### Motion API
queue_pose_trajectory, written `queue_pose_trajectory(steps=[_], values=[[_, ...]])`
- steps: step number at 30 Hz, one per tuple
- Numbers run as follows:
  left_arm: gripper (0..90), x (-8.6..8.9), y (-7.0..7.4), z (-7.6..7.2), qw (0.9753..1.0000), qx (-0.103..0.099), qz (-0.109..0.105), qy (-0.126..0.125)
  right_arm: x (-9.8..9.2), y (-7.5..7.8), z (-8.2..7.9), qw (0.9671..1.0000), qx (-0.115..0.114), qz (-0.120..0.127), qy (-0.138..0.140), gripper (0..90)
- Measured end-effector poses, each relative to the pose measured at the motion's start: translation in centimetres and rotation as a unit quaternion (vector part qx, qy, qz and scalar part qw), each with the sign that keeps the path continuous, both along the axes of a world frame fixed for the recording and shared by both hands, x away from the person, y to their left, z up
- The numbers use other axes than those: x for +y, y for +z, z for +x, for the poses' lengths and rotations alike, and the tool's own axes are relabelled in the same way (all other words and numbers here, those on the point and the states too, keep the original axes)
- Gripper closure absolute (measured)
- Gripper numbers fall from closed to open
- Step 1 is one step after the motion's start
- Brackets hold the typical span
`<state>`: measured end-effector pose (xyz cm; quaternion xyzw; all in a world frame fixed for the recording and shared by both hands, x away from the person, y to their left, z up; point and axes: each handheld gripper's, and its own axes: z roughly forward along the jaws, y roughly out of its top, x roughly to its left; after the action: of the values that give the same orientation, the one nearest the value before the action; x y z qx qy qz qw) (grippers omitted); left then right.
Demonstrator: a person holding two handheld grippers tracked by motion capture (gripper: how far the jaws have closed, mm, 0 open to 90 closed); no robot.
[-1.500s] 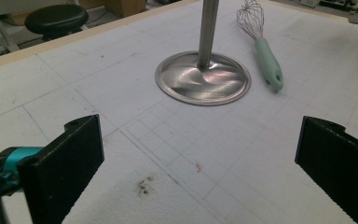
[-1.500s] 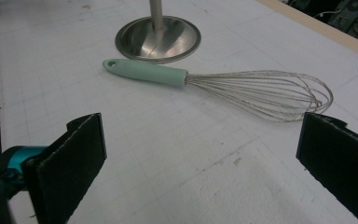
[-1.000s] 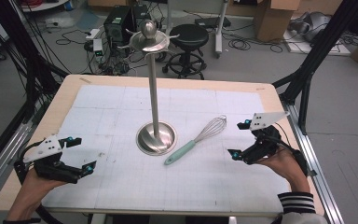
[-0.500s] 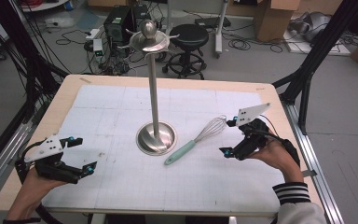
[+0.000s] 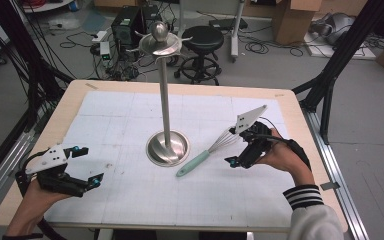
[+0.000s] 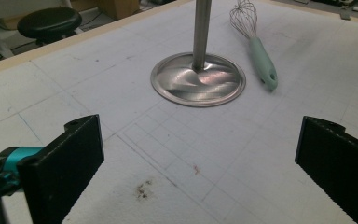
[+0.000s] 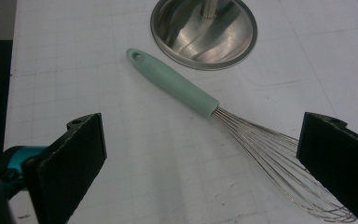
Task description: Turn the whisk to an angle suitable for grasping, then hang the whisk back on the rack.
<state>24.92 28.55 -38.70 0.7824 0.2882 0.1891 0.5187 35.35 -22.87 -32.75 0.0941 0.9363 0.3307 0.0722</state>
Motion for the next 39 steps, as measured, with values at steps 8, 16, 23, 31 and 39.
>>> queue_pose_trajectory(steps=[8,16,23,31,39], values=[[1.7,-0.1,-0.1,0.0,1.0000,0.001,0.002,-0.003,0.8,-0.7,0.7,0.9998,0.011,-0.014,0.013,0.5],[1.7,-0.1,0.0,0.0,1.0000,0.003,0.000,-0.008,1.9,-0.4,1.2,0.9994,0.014,-0.018,0.026,0.4],[1.7,-0.2,0.0,0.0,1.0000,0.004,0.001,-0.007,2.4,-0.7,1.4,0.9989,0.016,-0.028,0.033,0.5],[1.7,-0.1,0.0,0.1,1.0000,0.003,-0.001,-0.008,3.3,-1.2,1.7,0.9981,0.018,-0.039,0.043,0.5],[1.7,-0.1,-0.1,0.1,0.9999,0.005,-0.005,-0.011,4.5,-2.1,2.6,0.9959,0.019,-0.068,0.058,0.5]])
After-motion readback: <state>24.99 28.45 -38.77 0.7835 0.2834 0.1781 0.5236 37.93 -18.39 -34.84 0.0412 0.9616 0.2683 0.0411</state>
